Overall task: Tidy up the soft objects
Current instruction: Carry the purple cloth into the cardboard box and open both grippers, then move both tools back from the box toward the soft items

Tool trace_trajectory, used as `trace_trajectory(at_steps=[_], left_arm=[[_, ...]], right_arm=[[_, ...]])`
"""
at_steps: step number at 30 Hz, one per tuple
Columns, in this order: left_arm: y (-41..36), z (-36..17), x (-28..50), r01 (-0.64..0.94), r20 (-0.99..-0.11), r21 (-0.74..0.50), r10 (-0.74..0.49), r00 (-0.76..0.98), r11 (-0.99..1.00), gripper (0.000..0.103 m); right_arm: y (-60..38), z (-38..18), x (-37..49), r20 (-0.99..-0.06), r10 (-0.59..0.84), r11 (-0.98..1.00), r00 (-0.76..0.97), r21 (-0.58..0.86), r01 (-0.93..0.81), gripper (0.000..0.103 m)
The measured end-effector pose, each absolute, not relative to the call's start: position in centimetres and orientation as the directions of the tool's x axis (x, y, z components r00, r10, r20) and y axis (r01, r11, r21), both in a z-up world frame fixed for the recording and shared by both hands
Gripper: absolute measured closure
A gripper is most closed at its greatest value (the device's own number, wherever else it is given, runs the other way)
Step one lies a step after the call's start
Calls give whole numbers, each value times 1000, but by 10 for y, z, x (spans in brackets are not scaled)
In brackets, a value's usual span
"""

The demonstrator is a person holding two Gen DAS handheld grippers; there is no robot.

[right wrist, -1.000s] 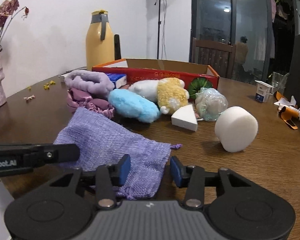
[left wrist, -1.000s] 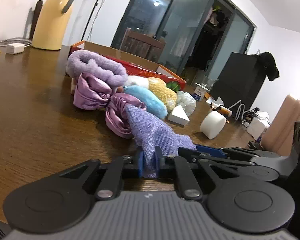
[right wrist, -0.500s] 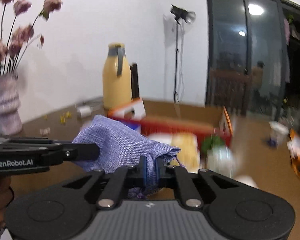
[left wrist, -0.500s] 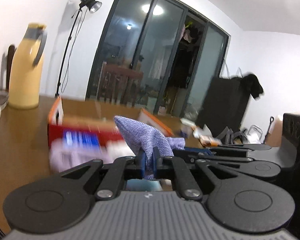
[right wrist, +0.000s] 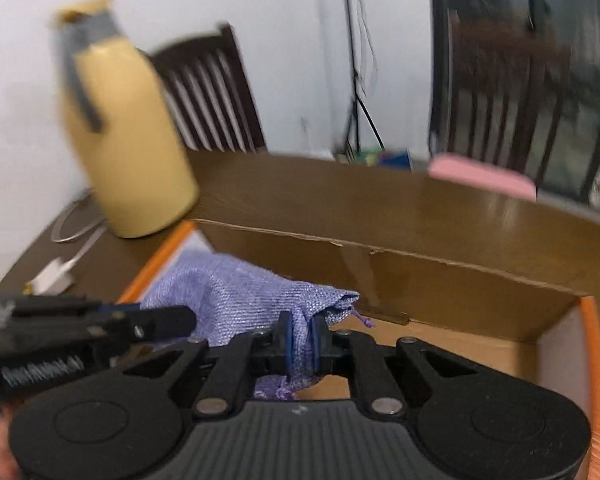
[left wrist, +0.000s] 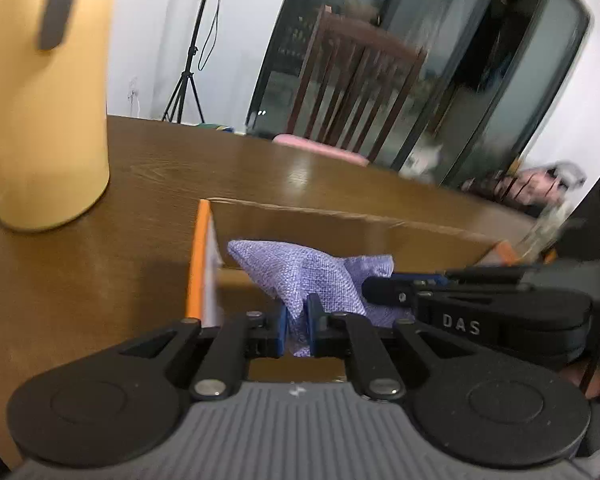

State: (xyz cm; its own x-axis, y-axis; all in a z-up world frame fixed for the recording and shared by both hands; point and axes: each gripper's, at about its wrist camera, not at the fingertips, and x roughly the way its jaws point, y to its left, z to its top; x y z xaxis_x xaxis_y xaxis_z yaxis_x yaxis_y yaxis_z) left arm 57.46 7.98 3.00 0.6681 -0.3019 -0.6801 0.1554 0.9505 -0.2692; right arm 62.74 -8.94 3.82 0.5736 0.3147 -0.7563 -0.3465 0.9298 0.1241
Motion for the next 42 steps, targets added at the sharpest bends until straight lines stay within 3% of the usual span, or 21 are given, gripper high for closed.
trace_trajectory(at_steps=[2,4,6,9,15,21,24,27,31,36,39,42], left_arm=[[78,33,581,171,-685,-237,-290,668,956,89],[75,37,581,180,-687,-208,-274,673,961,68],[76,39,578,168,-698,-210,-268,664,963,61],[76,44,569,169,-701,-204,-265,662,964,59],[86,83,538,157,-665,-183,-240,707,970,57],[88,133,479,128,-611,-142,-188,769,982,44],[86,149,445,93,-574,-115,-143,806,989,36],[80,149,400,60,-518,-93,-100,850,994,30],[59,135,328,73,-422,-25,-77,903,997,22],[49,112,241,87,-316,-12,-86,945,996,19],[48,95,202,84,-287,-18,-85,954,996,18],[42,75,161,61,-257,24,-53,965,998,13]], right_arm=[[-81,29,637,-765,279,939,581,91,-333,90],[-78,22,640,-766,261,946,588,80,-315,77],[-82,19,644,-774,269,950,573,115,-290,77],[-92,29,640,-765,289,947,575,142,-287,56],[-117,83,592,-708,275,954,651,114,-279,52],[-174,133,521,-630,228,966,743,50,-254,36],[-204,147,483,-594,180,976,784,10,-217,35],[-224,148,437,-534,140,984,834,-16,-175,21],[-239,138,356,-427,159,982,890,-21,-185,21],[-252,125,262,-297,192,981,935,50,-185,18],[-254,104,216,-253,192,981,948,52,-185,11],[-252,75,180,-278,159,987,947,34,-156,10]])
